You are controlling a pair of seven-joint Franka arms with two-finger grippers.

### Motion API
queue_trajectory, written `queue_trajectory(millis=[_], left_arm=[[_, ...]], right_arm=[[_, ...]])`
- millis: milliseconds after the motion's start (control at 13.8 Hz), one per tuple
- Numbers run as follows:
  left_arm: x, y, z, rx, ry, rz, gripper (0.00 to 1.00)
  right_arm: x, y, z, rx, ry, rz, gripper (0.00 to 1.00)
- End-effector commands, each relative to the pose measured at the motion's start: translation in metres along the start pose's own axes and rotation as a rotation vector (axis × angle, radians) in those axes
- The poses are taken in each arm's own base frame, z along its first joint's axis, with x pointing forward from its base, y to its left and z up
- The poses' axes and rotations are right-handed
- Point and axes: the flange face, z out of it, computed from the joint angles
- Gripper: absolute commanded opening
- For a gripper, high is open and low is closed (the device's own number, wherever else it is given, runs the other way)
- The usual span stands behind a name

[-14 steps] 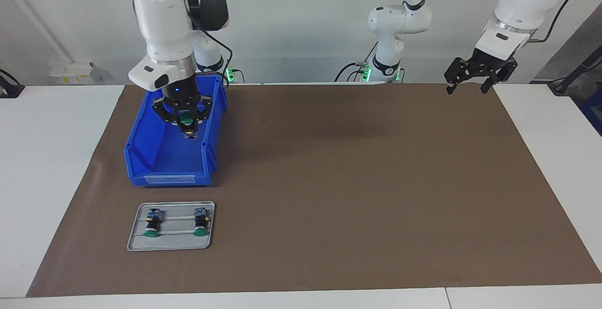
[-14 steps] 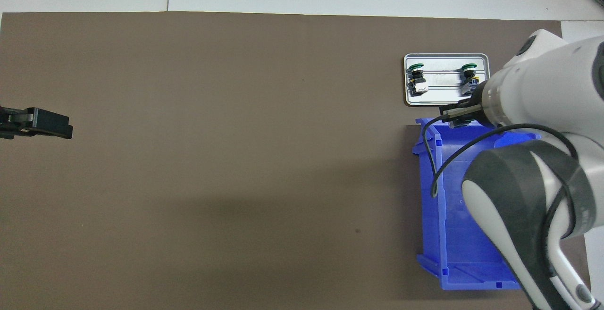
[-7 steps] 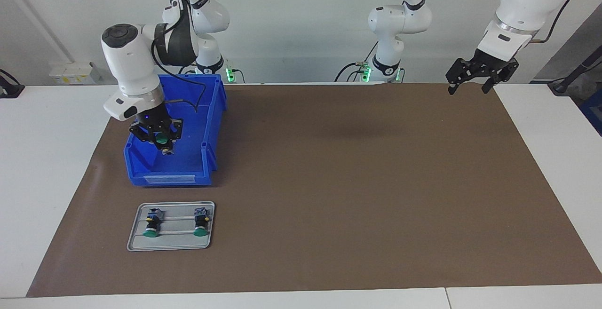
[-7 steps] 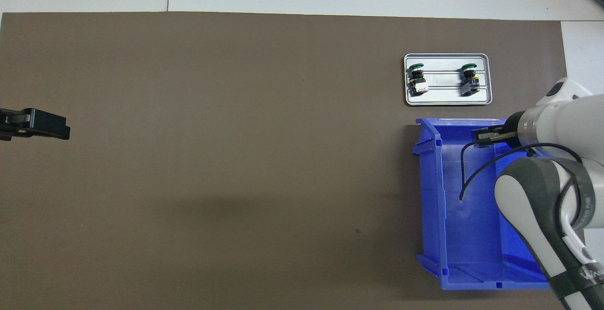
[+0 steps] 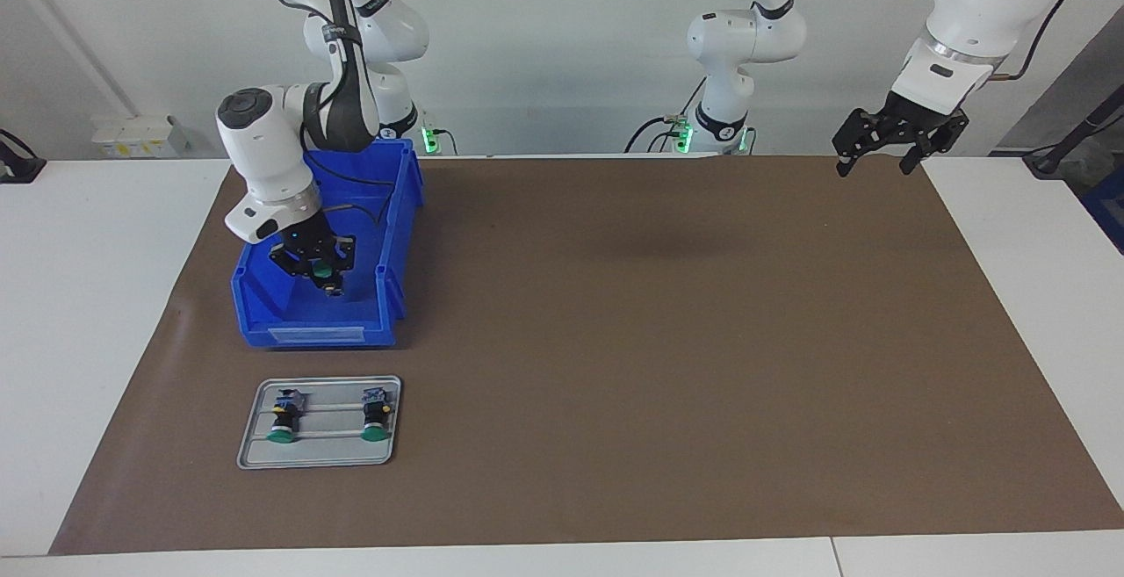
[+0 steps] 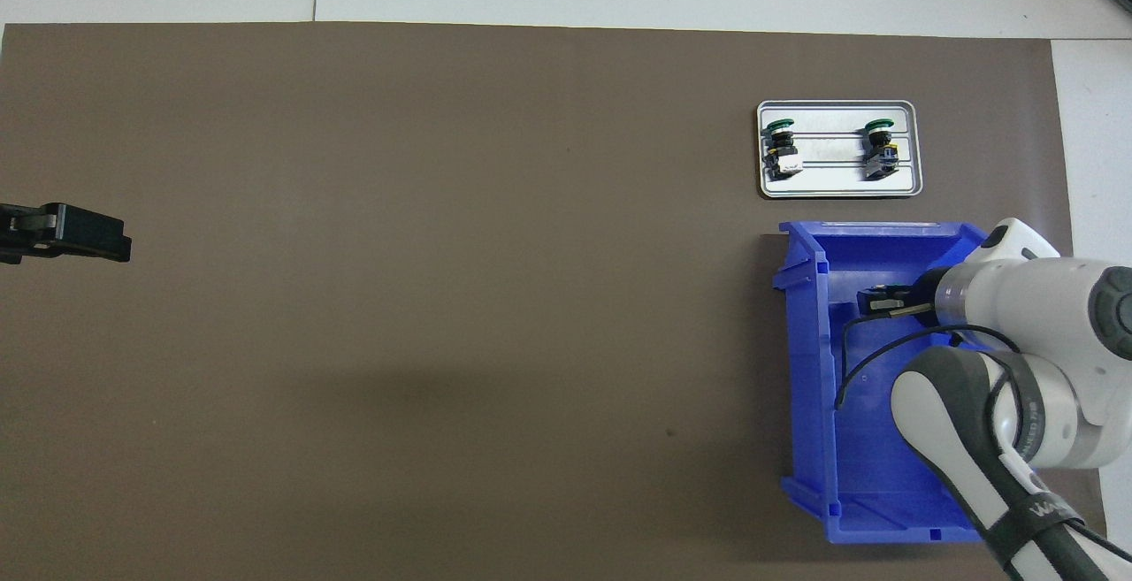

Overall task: Place and press button with both arms
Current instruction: 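Lower the button into the blue bin and open the right gripper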

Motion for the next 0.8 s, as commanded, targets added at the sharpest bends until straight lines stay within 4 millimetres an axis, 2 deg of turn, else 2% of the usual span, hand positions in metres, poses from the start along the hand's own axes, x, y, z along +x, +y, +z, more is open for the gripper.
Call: queue_trajectory(millis=[0,72,145,289,361,434,578,723], left_arm=[[-0.005,-0.001,0.001,0.010,-0.004,-0.002,1.00],[-0.005,-0.001,0.001,0.010,-0.004,0.000,1.00],[-0.005,-0.001,0.001,0.010,-0.004,-0.002,1.00],[-0.005,-0.001,0.001,0.010,-0.004,-0.002,1.00],[-0.005,-0.001,0.001,0.010,-0.004,-0.002,1.00],[-0.005,-0.001,0.001,0.010,-0.004,-0.002,1.00],[-0.005,-0.001,0.001,0.010,-0.004,-0.002,1.00],[-0.005,-0.001,0.001,0.010,-0.004,-0.002,1.00]], right_arm=[[-0.021,0.002,0.013,0.009,0.025,-0.016,0.00],[-0.022,0.003,0.017,0.008,0.025,-0.014,0.00],[-0.023,0.004,0.018,0.008,0.022,-0.013,0.06],[-0.022,0.004,0.017,0.009,0.022,-0.004,0.72],[-0.022,0.003,0.017,0.010,0.019,-0.004,0.88],[-0.021,0.003,0.016,0.010,0.017,-0.001,0.98],[-0.016,0.000,0.002,0.010,0.037,-0.006,0.99],[-0.003,-0.005,-0.030,0.021,0.017,0.018,0.99]])
